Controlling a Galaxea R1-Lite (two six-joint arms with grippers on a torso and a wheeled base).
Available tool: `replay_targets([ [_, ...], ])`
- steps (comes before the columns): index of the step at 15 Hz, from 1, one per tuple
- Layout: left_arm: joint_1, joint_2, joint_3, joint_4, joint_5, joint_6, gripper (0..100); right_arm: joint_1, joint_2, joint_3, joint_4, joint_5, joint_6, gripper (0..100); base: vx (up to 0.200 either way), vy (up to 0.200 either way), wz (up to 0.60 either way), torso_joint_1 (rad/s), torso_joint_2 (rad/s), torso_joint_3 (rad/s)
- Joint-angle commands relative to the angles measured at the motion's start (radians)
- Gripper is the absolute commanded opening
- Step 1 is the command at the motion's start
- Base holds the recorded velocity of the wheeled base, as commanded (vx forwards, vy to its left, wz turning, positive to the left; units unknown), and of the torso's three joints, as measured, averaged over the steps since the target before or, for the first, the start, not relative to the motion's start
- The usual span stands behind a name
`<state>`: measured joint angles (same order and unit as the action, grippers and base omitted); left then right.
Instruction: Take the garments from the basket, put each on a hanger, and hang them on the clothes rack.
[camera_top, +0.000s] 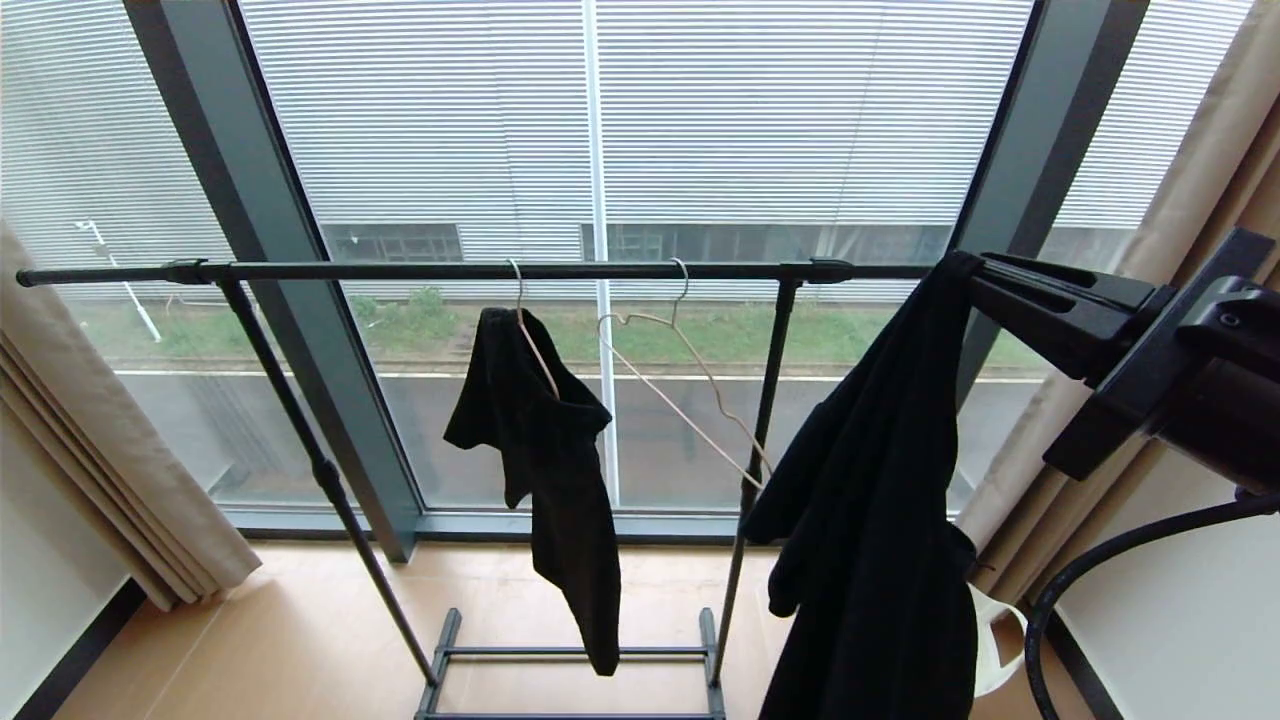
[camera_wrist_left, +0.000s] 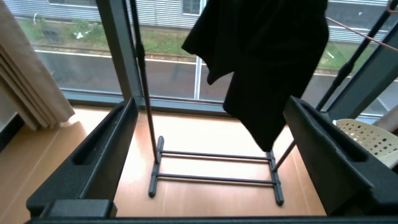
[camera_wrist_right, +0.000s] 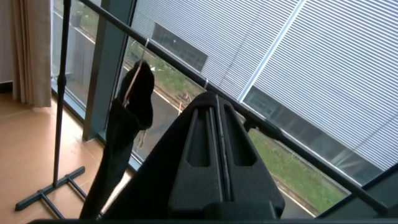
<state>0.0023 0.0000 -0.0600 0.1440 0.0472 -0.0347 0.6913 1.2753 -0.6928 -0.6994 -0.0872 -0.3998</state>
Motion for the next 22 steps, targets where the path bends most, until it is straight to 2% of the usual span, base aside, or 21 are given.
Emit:
replay_targets([
  [1, 0.001, 0.000, 0.000, 0.000, 0.000, -0.001, 100, 0.001, 0.002, -0.001, 0.000, 0.000, -0.001, 0, -0.200, 0.000, 0.00, 0.002, 0.00, 0.002],
  [8, 0.001, 0.000, 0.000, 0.000, 0.000, -0.001, 100, 0.001, 0.001, 0.001, 0.000, -0.002, -0.004, 0, -0.200, 0.000, 0.00, 0.002, 0.01, 0.001],
  [22, 0.001, 0.000, 0.000, 0.000, 0.000, -0.001, 100, 0.001, 0.001, 0.006, 0.000, -0.003, -0.007, 0, 0.000, 0.000, 0.00, -0.013, 0.02, 0.015],
])
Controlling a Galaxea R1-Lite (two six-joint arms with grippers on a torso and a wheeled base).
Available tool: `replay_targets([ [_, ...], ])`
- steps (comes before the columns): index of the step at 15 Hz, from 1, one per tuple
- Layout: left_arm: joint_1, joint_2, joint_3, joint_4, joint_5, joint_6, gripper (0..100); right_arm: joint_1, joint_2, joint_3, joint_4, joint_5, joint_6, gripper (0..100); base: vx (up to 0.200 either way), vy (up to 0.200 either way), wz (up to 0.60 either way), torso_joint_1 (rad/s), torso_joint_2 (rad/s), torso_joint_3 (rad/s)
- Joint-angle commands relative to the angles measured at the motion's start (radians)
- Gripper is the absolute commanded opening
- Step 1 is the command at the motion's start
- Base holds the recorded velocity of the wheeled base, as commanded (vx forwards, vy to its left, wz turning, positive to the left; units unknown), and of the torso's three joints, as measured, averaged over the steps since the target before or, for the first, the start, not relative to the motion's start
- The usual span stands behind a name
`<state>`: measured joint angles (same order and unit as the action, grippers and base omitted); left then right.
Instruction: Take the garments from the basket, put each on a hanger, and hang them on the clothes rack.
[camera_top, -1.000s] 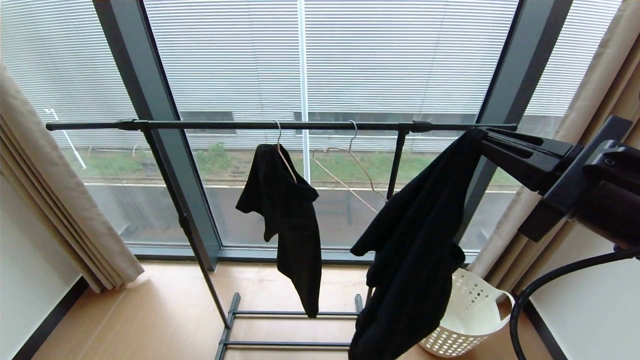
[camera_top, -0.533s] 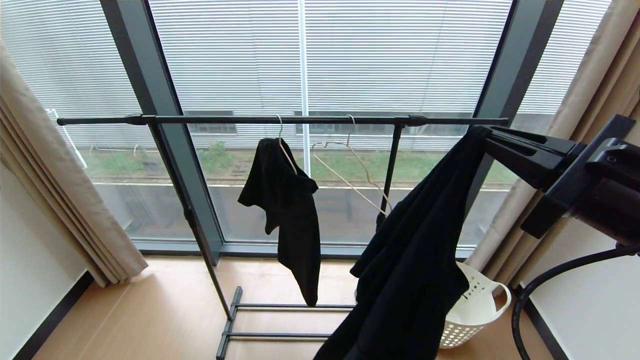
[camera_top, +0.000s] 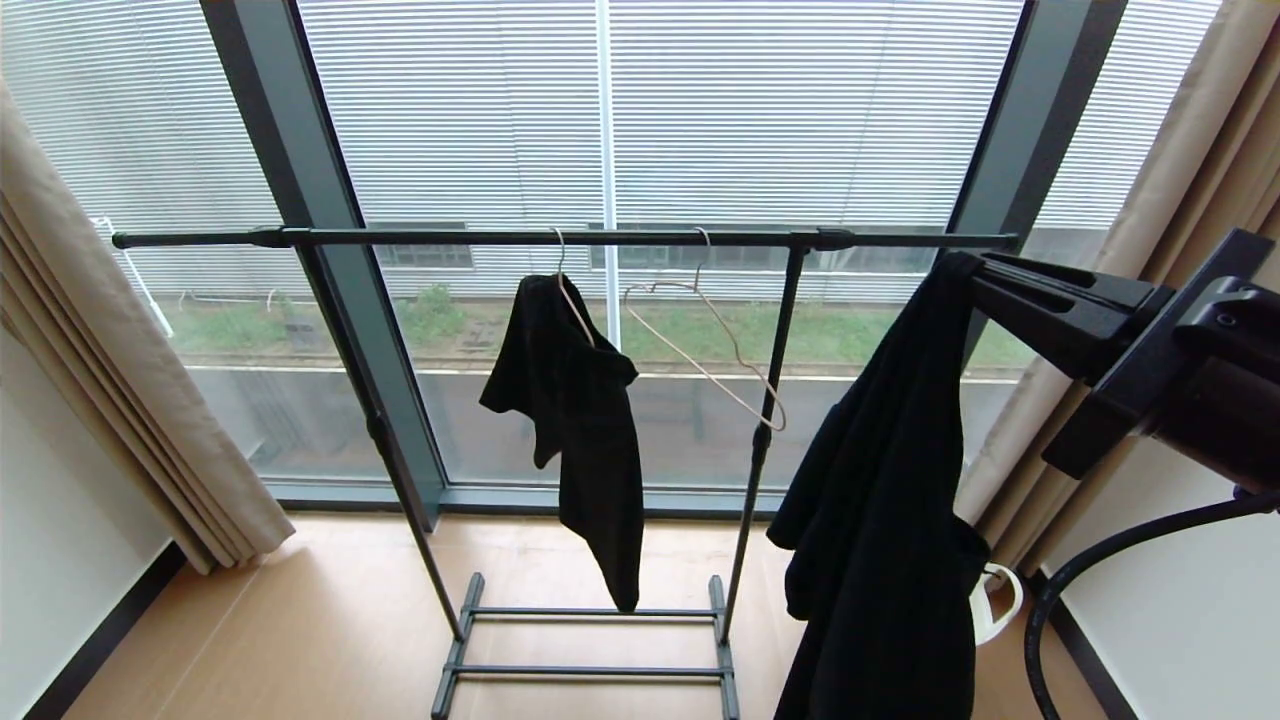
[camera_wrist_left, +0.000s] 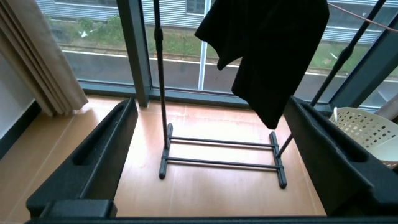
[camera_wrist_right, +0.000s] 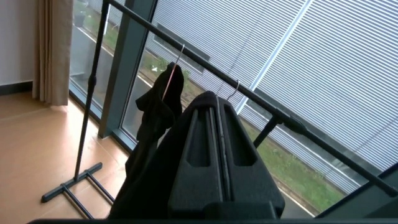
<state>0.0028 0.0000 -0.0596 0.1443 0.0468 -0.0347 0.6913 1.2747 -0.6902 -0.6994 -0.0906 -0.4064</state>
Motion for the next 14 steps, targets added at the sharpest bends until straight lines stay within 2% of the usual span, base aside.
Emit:
replay_targets([
  [1, 0.000, 0.000, 0.000, 0.000, 0.001, -0.001, 100, 0.001, 0.000, 0.006, 0.000, 0.000, 0.000, 0, 0.000, 0.000, 0.00, 0.000, 0.00, 0.000],
  [2, 0.000, 0.000, 0.000, 0.000, 0.001, -0.001, 100, 0.001, -0.001, 0.008, 0.000, 0.002, 0.000, 0, 0.000, 0.000, -0.60, 0.002, 0.00, 0.002],
  [11, 0.000, 0.000, 0.001, 0.000, 0.001, 0.006, 100, 0.001, -0.003, 0.017, -0.002, -0.003, 0.000, 0, 0.000, 0.000, 0.00, 0.000, 0.00, 0.000],
  [14, 0.000, 0.002, 0.003, 0.000, -0.001, 0.090, 100, 0.001, 0.006, 0.035, 0.008, -0.031, -0.028, 0, 0.000, 0.000, 0.00, 0.000, 0.00, 0.000],
])
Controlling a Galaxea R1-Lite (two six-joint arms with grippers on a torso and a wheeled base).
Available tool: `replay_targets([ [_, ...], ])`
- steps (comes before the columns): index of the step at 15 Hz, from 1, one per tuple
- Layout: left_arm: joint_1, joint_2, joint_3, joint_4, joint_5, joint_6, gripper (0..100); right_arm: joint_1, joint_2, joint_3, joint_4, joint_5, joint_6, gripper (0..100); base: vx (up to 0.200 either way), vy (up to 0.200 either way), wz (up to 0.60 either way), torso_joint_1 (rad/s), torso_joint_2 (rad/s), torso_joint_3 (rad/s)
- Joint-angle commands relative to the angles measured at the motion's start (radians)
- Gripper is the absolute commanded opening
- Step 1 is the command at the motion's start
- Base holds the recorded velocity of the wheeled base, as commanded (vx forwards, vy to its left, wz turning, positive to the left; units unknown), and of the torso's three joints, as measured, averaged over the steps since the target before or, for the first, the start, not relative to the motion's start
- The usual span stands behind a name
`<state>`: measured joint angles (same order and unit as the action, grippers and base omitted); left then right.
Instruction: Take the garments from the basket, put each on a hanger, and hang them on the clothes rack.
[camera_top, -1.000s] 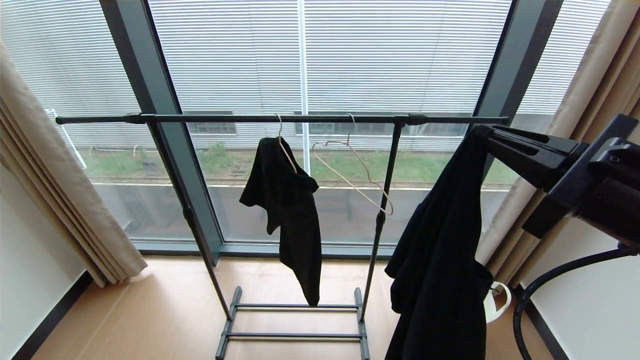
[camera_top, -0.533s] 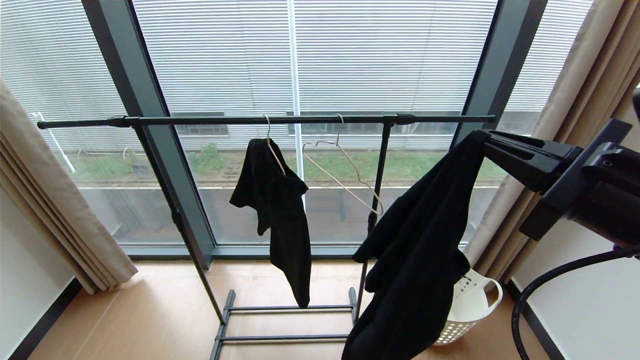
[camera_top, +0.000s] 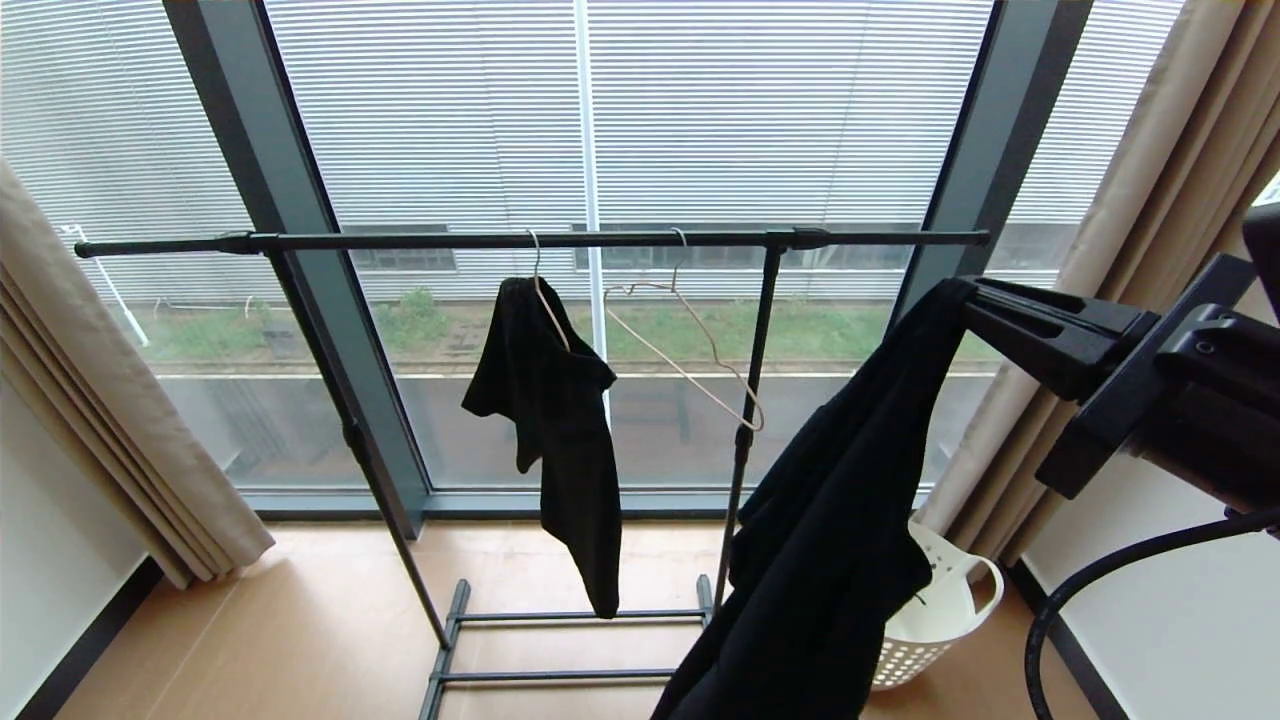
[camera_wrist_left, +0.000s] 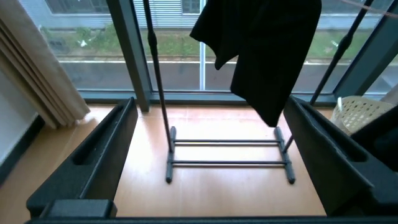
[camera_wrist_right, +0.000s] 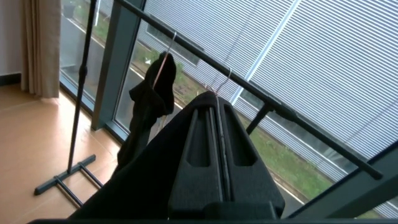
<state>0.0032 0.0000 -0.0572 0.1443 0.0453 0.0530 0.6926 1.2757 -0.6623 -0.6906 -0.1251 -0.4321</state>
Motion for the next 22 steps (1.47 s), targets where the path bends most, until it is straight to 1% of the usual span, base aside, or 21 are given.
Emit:
replay_targets([
  [1, -0.002, 0.003, 0.000, 0.001, 0.001, 0.008, 100, 0.001, 0.010, 0.006, 0.005, -0.013, -0.007, 0, 0.000, 0.000, 0.00, 0.000, 0.00, 0.000],
  [2, -0.012, 0.037, 0.000, 0.001, 0.001, 0.015, 100, 0.001, 0.059, -0.008, 0.002, -0.061, -0.007, 0, 0.000, 0.000, 0.00, 0.000, 0.00, 0.000],
  [3, -0.025, 0.095, 0.000, 0.000, -0.001, 0.018, 100, 0.001, 0.082, -0.025, 0.005, -0.077, -0.005, 0, 0.000, 0.000, 0.00, 0.000, 0.00, 0.000],
  [5, -0.074, 0.281, 0.000, 0.001, -0.002, 0.041, 100, 0.001, 0.139, -0.049, 0.006, -0.079, 0.007, 0, 0.000, 0.000, 0.00, 0.000, 0.00, 0.000],
  [6, -0.126, 0.368, 0.000, 0.000, -0.004, 0.053, 100, 0.001, 0.154, -0.054, 0.006, -0.079, 0.026, 0, 0.000, 0.000, 0.00, 0.000, 0.00, 0.000],
  [7, -0.209, 0.449, -0.007, 0.000, -0.030, 0.059, 100, 0.001, 0.172, -0.066, 0.008, -0.079, 0.047, 0, 0.000, 0.000, 0.00, 0.000, 0.00, 0.000],
  [8, -0.258, 0.499, -0.019, -0.008, -0.053, 0.057, 100, 0.001, 0.182, -0.071, 0.008, -0.080, 0.058, 0, 0.000, 0.000, 0.00, 0.000, 0.00, 0.000],
  [9, -0.316, 0.624, -0.067, -0.071, -0.091, 0.033, 100, 0.001, 0.194, -0.079, 0.008, -0.080, 0.072, 0, 0.000, 0.000, 0.00, 0.000, 0.00, 0.000],
  [10, -0.330, 0.719, -0.093, -0.124, -0.114, 0.010, 100, 0.001, 0.205, -0.086, 0.010, -0.080, 0.073, 0, 0.000, 0.000, 0.00, 0.000, 0.00, 0.000],
  [11, -0.348, 0.876, -0.139, -0.215, -0.139, -0.016, 100, 0.001, 0.212, -0.099, 0.025, -0.080, 0.081, 0, 0.000, 0.000, 0.00, 0.000, 0.00, 0.000],
  [12, -0.365, 0.985, -0.176, -0.264, -0.139, -0.039, 100, 0.001, 0.214, -0.111, 0.045, -0.080, 0.099, 0, 0.000, 0.000, 0.00, 0.000, 0.00, 0.000],
  [13, -0.391, 1.103, -0.230, -0.305, -0.137, -0.087, 100, 0.002, 0.215, -0.138, 0.080, -0.080, 0.136, 0, 0.000, 0.000, 0.00, 0.000, 0.00, 0.000],
  [14, -0.430, 1.183, -0.276, -0.330, -0.133, -0.143, 100, 0.001, 0.215, -0.164, 0.120, -0.080, 0.170, 0, 0.000, 0.000, 0.00, 0.000, 0.00, 0.000],
  [15, -0.499, 1.281, -0.352, -0.351, -0.122, -0.254, 100, 0.002, 0.215, -0.212, 0.195, -0.080, 0.230, 0, 0.000, 0.000, 0.00, 0.000, 0.00, 0.000],
  [16, -0.552, 1.331, -0.421, -0.344, -0.108, -0.334, 100, 0.002, 0.217, -0.253, 0.260, -0.080, 0.286, 0, 0.000, 0.000, 0.00, 0.000, 0.00, 0.000],
  [17, -0.598, 1.396, -0.492, -0.318, -0.104, -0.395, 100, 0.004, 0.234, -0.303, 0.335, -0.080, 0.346, 0, 0.000, 0.000, 0.00, 0.000, 0.00, 0.000],
  [18, -0.624, 1.436, -0.543, -0.275, -0.104, -0.420, 100, 0.004, 0.251, -0.342, 0.387, -0.080, 0.386, 0, 0.000, 0.000, 0.00, 0.000, 0.00, 0.000],
  [19, -0.657, 1.477, -0.601, -0.215, -0.104, -0.432, 100, 0.007, 0.284, -0.401, 0.464, -0.080, 0.454, 0, 0.000, 0.000, 0.00, 0.000, 0.00, 0.000],
  [20, -0.670, 1.517, -0.632, -0.215, -0.104, -0.433, 100, 0.013, 0.310, -0.447, 0.519, -0.082, 0.501, 0, 0.000, 0.000, 0.00, 0.000, 0.00, 0.000],
  [21, -0.674, 1.536, -0.648, -0.224, -0.102, -0.432, 100, 0.022, 0.321, -0.467, 0.545, -0.082, 0.526, 0, 0.000, 0.000, 0.00, 0.000, 0.00, 0.000],
  [22, -0.678, 1.583, -0.697, -0.269, -0.094, -0.433, 100, 0.047, 0.359, -0.516, 0.600, -0.085, 0.586, 0, 0.000, 0.000, 0.00, 0.000, 0.00, 0.000],
])
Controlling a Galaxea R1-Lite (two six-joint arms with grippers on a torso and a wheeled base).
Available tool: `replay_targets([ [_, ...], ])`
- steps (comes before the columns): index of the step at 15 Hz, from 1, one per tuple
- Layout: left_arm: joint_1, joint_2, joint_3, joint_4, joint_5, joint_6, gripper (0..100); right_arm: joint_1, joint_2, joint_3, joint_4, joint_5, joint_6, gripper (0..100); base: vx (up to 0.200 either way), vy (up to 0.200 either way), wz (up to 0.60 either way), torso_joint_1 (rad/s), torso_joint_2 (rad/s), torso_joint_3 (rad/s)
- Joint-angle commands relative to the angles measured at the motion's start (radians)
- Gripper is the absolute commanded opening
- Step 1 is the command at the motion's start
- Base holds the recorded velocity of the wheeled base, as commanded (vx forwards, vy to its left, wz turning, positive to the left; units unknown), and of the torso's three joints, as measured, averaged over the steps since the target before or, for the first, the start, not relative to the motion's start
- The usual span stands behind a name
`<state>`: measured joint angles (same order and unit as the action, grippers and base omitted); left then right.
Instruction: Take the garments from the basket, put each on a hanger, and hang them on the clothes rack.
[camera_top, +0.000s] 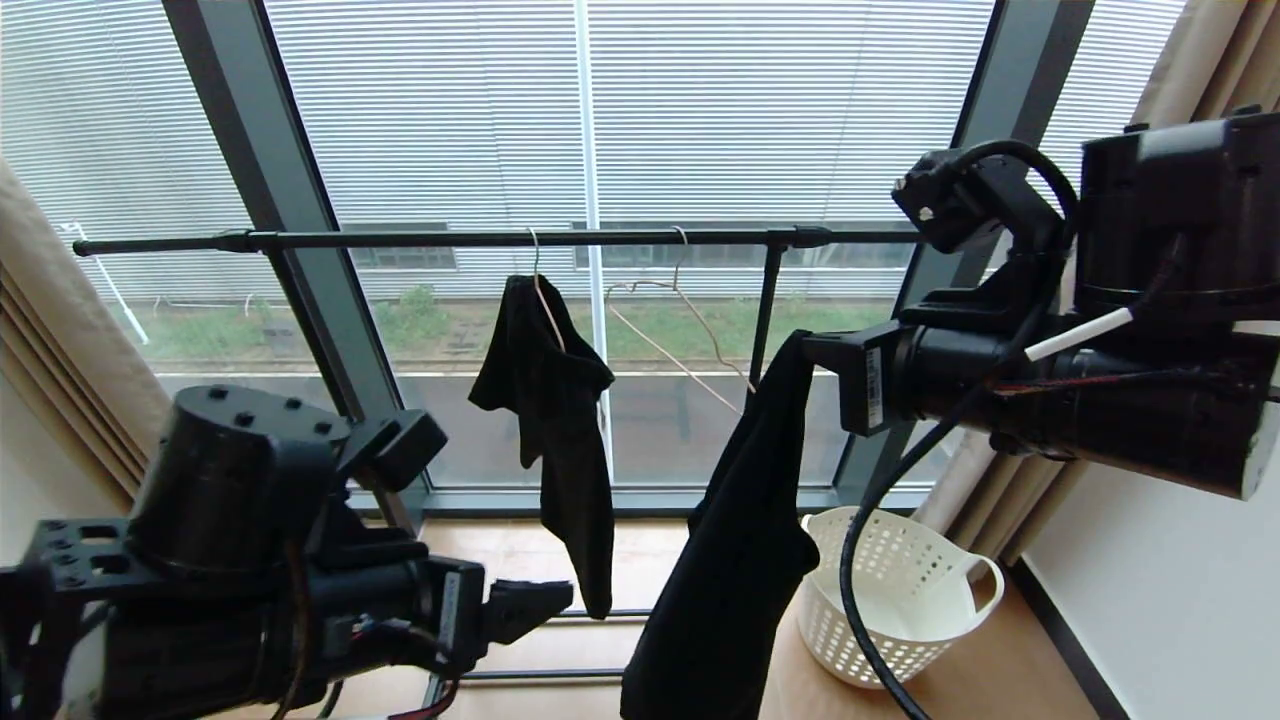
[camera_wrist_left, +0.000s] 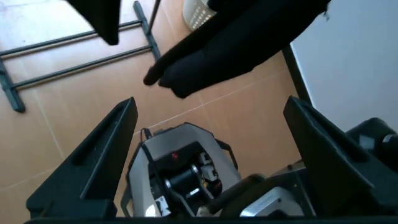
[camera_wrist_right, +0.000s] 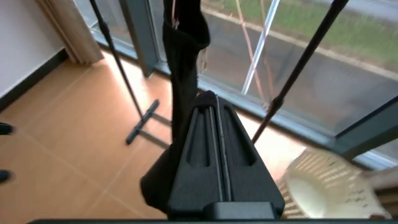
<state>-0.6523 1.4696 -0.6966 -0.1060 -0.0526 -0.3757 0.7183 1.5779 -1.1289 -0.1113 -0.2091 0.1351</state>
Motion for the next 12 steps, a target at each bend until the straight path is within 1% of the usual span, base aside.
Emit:
replay_targets([
  [1, -0.033, 0.152, -0.090, -0.063, 0.011, -0.008, 100, 0.027, 0.079, -0.072, 0.035, -0.015, 0.046, 0, 0.000, 0.000, 0.00, 0.000, 0.00, 0.000],
  [3, -0.079, 0.212, -0.147, -0.118, 0.059, -0.035, 100, 0.041, 0.117, -0.086, 0.035, -0.038, 0.061, 0, 0.000, 0.000, 0.00, 0.000, 0.00, 0.000],
  [5, -0.125, 0.284, -0.212, -0.127, 0.145, -0.051, 100, 0.061, 0.128, -0.088, 0.035, -0.047, 0.081, 0, 0.000, 0.000, 0.00, 0.000, 0.00, 0.000],
  [6, -0.147, 0.314, -0.238, -0.127, 0.175, -0.068, 100, 0.069, 0.128, -0.086, 0.035, -0.049, 0.083, 0, 0.000, 0.000, 0.00, 0.000, 0.00, 0.000],
  [7, -0.161, 0.328, -0.247, -0.127, 0.178, -0.080, 100, 0.070, 0.128, -0.086, 0.035, -0.050, 0.083, 0, 0.000, 0.000, 0.00, 0.000, 0.00, 0.000],
  [9, -0.178, 0.339, -0.251, -0.129, 0.178, -0.080, 100, 0.073, 0.129, -0.084, 0.036, -0.055, 0.083, 0, 0.000, 0.000, 0.00, 0.000, 0.00, 0.000],
  [11, -0.187, 0.359, -0.264, -0.153, 0.191, -0.081, 100, 0.082, 0.129, -0.081, 0.038, -0.055, 0.083, 0, 0.000, 0.000, 0.00, 0.000, 0.00, 0.000],
  [12, -0.187, 0.380, -0.279, -0.159, 0.235, -0.081, 100, 0.089, 0.128, -0.080, 0.038, -0.058, 0.083, 0, 0.000, 0.000, 0.00, 0.000, 0.00, 0.000],
])
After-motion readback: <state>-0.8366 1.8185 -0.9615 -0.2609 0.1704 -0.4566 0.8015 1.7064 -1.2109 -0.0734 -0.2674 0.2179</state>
